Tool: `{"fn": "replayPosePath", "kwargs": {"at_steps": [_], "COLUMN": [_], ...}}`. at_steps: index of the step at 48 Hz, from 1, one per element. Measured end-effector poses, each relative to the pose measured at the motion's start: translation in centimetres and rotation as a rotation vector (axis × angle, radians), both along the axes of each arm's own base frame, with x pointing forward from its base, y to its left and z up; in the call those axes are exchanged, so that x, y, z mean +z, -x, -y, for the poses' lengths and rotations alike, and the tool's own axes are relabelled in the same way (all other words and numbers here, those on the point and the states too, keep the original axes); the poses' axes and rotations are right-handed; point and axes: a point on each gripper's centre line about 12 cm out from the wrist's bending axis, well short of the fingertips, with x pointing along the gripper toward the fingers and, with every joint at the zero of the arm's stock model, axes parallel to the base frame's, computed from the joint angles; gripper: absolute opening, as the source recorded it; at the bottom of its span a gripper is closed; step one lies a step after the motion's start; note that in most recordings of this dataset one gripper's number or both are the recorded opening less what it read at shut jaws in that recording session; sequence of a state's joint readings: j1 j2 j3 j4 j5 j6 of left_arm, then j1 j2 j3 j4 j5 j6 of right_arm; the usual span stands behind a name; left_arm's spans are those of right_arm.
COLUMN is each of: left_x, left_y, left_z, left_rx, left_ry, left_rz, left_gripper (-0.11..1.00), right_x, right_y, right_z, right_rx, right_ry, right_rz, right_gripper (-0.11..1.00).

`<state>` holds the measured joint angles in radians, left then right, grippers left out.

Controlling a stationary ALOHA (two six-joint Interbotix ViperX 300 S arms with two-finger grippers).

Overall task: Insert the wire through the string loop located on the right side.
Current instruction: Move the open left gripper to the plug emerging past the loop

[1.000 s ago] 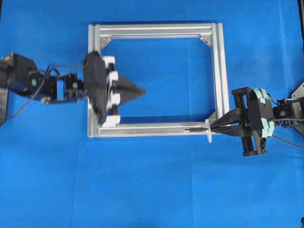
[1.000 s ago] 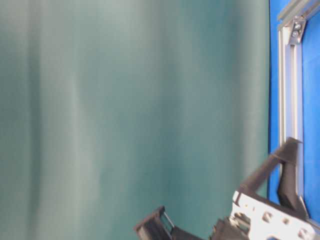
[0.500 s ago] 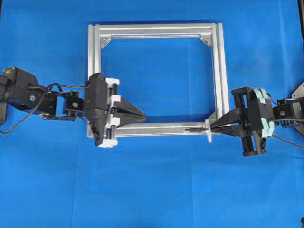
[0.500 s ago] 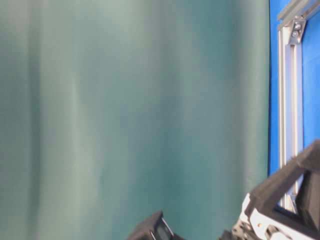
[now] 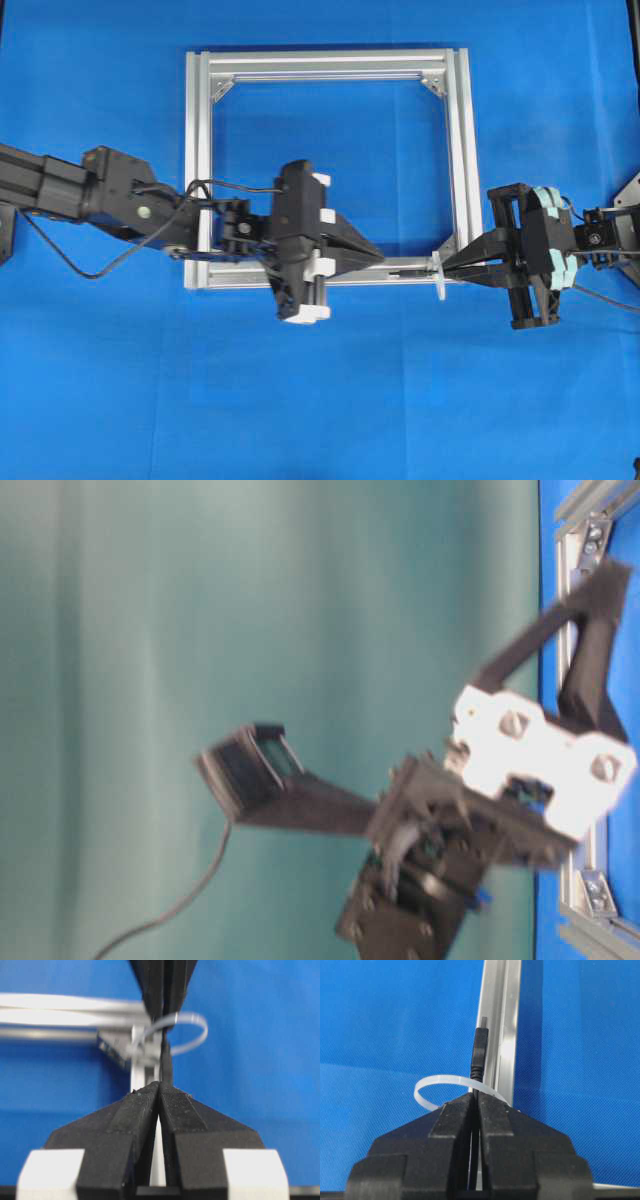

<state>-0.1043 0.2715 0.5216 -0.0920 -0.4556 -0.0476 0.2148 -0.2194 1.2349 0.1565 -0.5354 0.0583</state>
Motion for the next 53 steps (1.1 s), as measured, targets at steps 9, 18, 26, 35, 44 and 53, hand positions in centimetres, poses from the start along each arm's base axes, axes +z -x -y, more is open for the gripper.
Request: {"fn": "replayPosePath", "kwargs": {"at_steps": [9,18,26,35,44,53], "left_x": [0.6,0.5,0.4,0.3,0.4,0.6], "left_y": [-1.9,-2.7,-2.8,-2.7,-2.8,-3.1], "left_z": [0.2,0.4,0.5,0.5,0.6,0.6], "left_rx": [-0.002,-0.005,-0.008,-0.008,-0.011,-0.012], "left_ry": [0.004,0.005,0.003,0.004,0.000,0.000], "left_rz": [-0.002,-0.019,-0.025,-0.026,-0.023,-0.015], "left_gripper": [0.00,0.00,0.00,0.01,0.35,0.86], "right_x": [0.0,0.0,0.0,0.0,0.0,0.0], "right_y": [0.0,0.0,0.0,0.0,0.0,0.0], "right_z": [0.0,0.0,0.0,0.0,0.0,0.0], "right_rx": [-0.001,-0.001,-0.001,0.000,-0.001,-0.001], "right_ry": [-0.001,0.000,-0.001,0.000,-0.001,-0.001], "right_rz": [0.000,-0.002,0.000,0.000,-0.002,-0.002], "right_gripper": [-0.03,-0.03,-0.03,-0.03,-0.03,-0.03]}}
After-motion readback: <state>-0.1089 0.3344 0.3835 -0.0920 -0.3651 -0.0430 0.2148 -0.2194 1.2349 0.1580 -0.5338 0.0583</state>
